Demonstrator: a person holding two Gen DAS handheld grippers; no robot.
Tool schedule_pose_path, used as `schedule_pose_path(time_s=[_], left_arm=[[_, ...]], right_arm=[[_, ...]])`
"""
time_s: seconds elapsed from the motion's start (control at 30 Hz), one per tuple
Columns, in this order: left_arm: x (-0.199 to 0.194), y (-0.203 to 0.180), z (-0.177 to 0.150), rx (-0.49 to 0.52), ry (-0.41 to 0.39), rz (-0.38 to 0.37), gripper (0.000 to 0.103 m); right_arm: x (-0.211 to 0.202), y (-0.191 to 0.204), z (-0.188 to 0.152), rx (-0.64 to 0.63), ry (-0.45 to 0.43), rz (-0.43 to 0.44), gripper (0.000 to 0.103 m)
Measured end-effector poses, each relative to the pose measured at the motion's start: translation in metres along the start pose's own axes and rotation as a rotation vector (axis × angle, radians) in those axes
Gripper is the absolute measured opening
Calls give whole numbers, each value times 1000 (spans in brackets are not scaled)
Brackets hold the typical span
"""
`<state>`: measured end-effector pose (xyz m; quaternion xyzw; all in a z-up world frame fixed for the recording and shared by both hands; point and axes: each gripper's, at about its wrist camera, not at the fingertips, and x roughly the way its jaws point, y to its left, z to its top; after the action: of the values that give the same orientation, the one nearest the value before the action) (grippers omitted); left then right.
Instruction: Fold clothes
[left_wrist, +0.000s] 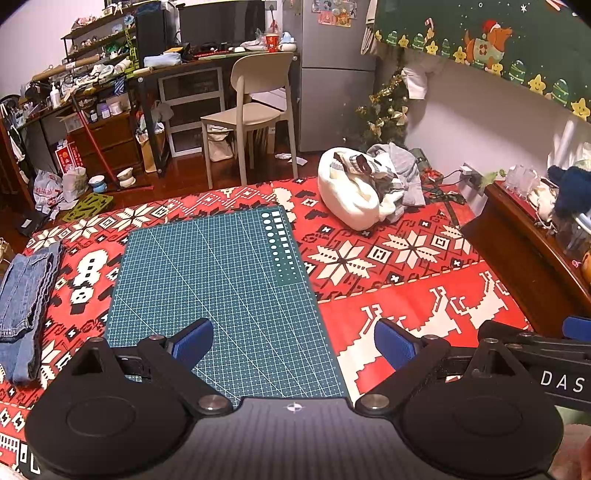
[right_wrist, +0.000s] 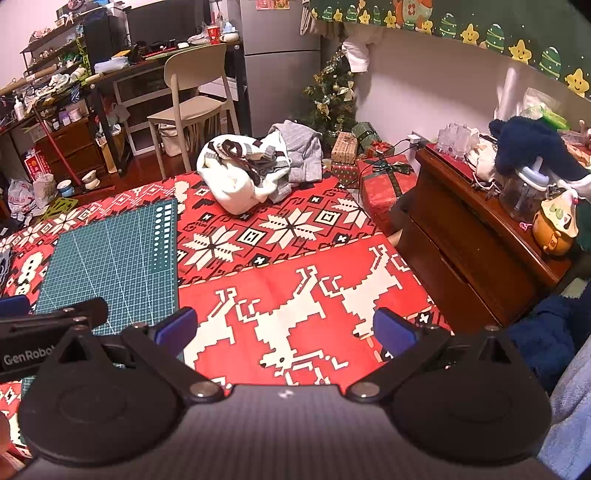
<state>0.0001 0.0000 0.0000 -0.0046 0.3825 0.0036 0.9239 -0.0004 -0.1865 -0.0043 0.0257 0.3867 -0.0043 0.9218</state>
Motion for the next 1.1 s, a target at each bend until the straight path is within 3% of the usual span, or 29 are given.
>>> schedule_pose_path(time_s=[1.1], left_arm=[[2, -1, -3, -4, 4, 9, 94]], right_arm=[[0, 1, -1, -3, 7, -1, 102]])
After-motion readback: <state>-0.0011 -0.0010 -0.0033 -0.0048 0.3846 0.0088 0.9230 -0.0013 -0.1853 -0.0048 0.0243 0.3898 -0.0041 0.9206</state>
